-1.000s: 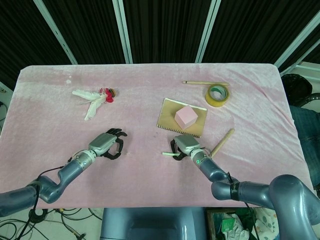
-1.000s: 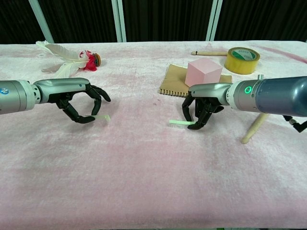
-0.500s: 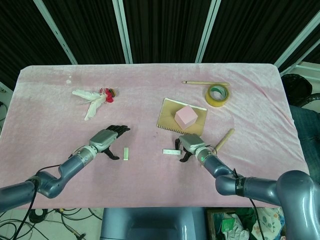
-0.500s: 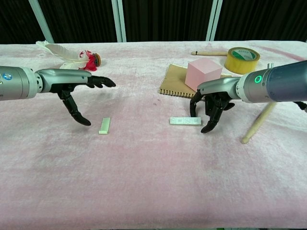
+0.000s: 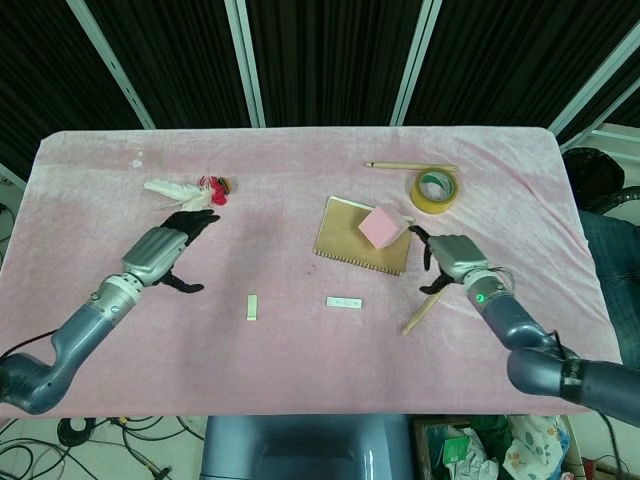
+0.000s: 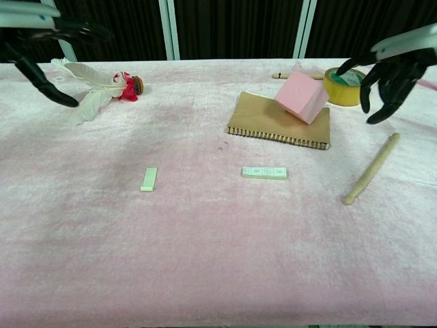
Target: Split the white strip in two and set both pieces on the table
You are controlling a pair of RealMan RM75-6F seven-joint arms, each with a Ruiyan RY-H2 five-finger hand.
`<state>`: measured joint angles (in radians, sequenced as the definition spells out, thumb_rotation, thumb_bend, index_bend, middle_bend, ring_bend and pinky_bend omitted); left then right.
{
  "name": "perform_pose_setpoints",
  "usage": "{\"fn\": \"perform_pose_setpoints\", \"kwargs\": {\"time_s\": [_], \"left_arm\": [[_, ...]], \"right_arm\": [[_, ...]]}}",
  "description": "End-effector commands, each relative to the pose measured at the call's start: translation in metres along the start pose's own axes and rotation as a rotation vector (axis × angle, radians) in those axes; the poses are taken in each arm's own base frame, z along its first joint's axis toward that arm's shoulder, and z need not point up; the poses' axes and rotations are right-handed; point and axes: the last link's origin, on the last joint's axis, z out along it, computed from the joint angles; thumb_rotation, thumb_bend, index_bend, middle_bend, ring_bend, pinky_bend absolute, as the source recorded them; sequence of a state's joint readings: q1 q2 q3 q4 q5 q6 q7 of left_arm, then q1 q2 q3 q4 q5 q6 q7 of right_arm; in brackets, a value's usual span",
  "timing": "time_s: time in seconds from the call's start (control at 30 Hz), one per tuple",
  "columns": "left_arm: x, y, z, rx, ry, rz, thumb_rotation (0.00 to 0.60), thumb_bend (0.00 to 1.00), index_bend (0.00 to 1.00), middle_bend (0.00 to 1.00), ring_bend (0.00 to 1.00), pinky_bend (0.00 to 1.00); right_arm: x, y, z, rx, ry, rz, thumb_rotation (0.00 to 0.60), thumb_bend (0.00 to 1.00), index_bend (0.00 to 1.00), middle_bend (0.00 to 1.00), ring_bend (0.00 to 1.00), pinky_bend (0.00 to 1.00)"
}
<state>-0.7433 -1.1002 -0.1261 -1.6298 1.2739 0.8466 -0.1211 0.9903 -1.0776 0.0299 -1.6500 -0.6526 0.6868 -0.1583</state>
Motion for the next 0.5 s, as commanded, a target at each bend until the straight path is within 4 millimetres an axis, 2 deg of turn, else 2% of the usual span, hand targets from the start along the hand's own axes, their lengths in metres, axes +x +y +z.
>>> {"fn": "perform_pose_setpoints", "kwargs": {"time_s": [0.03,0.23,0.5], "left_arm": [[0.010,-0.016,-0.051,0.060,0.073,0.081,0.600,0.09,0.01,0.00,0.00,0.00],[0.000,-0.039,-0.116,0.177,0.102,0.112,0.600,0.09,0.01,0.00,0.00,0.00],[-0.026,-0.076,-0.184,0.356,0.169,0.051,0.600,0.09,0.01,0.00,0.00,0.00]], "right_arm": [[0.001,0.047,-0.045,-0.086,0.155,-0.021,0.600,0.13,0.00,0.24,0.35,0.24],[-0.029,0.084,-0.092,-0.115,0.263,-0.041,0.600,0.13,0.00,0.21,0.31,0.22],[-0.068,0.102,-0.142,-0.109,0.409,-0.084,0.600,0.13,0.00,0.14,0.25,0.19]]}}
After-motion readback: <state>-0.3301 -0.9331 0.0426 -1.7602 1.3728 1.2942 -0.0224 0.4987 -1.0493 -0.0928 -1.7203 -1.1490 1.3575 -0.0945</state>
